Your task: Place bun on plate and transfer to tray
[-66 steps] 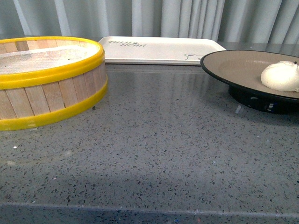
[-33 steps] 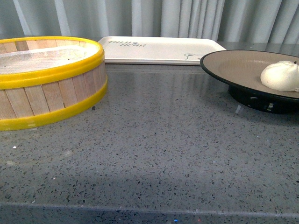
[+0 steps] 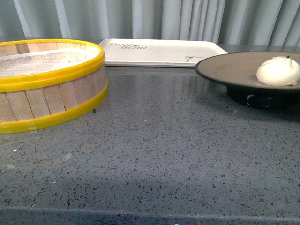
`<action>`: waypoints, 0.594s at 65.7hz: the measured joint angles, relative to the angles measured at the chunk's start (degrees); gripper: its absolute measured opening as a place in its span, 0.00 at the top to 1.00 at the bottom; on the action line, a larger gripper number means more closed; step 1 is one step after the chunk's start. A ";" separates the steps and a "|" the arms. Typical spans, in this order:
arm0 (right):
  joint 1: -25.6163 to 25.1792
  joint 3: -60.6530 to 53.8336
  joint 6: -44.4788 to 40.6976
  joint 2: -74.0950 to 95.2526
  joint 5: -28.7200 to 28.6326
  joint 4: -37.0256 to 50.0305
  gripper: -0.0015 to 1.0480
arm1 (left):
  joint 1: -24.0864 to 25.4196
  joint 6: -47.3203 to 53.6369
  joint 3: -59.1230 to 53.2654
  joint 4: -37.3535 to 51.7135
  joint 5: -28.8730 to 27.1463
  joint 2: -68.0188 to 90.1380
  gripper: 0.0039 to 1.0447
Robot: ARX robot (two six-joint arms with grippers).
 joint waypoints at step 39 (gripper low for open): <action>-4.37 3.98 1.62 -0.70 -3.26 0.31 0.97 | 0.00 0.00 0.00 -0.02 0.02 0.00 0.06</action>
